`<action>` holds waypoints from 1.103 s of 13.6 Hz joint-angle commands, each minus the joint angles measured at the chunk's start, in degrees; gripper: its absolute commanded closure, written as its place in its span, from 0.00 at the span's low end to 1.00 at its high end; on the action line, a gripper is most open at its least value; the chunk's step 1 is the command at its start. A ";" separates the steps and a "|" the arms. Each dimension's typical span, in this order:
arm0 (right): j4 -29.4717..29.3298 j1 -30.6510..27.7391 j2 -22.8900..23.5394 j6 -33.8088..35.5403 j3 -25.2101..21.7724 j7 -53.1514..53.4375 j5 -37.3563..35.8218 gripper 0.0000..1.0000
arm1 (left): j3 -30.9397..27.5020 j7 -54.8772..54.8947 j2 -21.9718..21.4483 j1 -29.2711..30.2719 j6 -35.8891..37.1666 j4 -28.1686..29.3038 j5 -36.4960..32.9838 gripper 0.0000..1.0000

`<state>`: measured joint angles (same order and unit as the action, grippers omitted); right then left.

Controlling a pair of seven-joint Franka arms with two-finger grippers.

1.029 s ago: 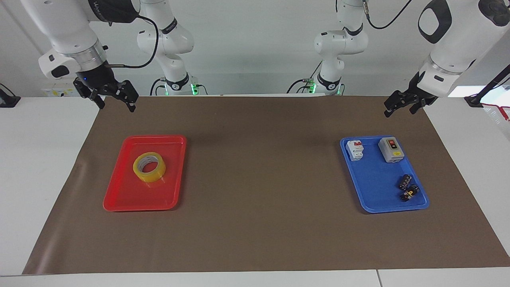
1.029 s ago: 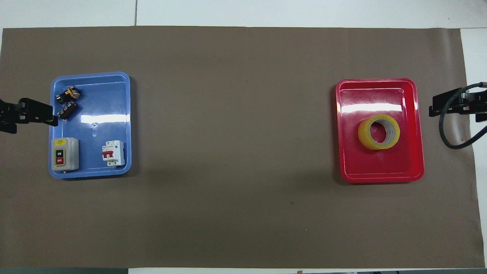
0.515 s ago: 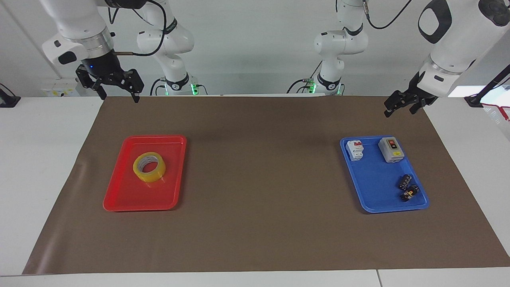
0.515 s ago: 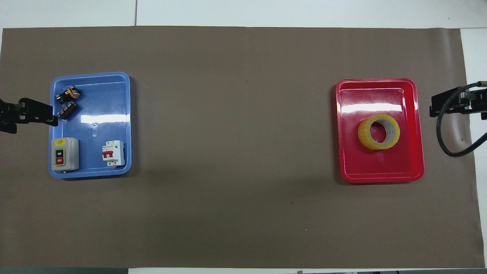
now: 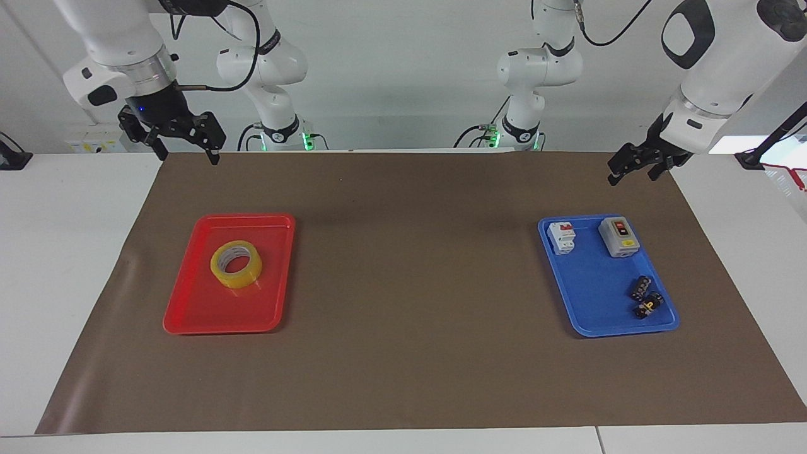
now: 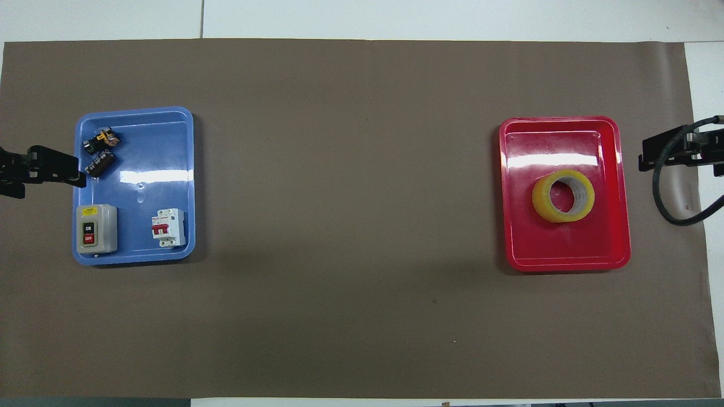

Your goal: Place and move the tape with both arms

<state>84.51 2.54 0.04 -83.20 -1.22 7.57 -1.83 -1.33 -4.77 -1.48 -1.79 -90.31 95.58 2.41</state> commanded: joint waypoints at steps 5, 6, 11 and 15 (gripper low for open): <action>0.22 -1.49 0.22 0.75 0.08 0.17 1.39 0.00 | 0.10 0.47 -1.33 0.30 0.05 0.93 1.45 0.00; 0.31 -1.49 0.22 0.67 0.08 0.17 1.39 0.00 | 0.01 0.47 -1.24 0.30 0.05 0.92 1.45 0.00; 0.48 -1.57 0.22 0.67 0.08 0.08 1.31 0.00 | 0.01 0.47 -1.33 0.30 0.05 1.01 1.45 0.00; 0.48 -1.49 0.22 0.40 0.08 -0.01 0.96 0.00 | 0.01 0.47 -1.24 0.30 0.05 1.01 1.45 0.00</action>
<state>84.75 1.65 0.47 -83.14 -1.39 7.57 -1.34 -1.33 -4.77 -1.48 -1.79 -90.31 95.58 2.41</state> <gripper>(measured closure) 0.000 0.000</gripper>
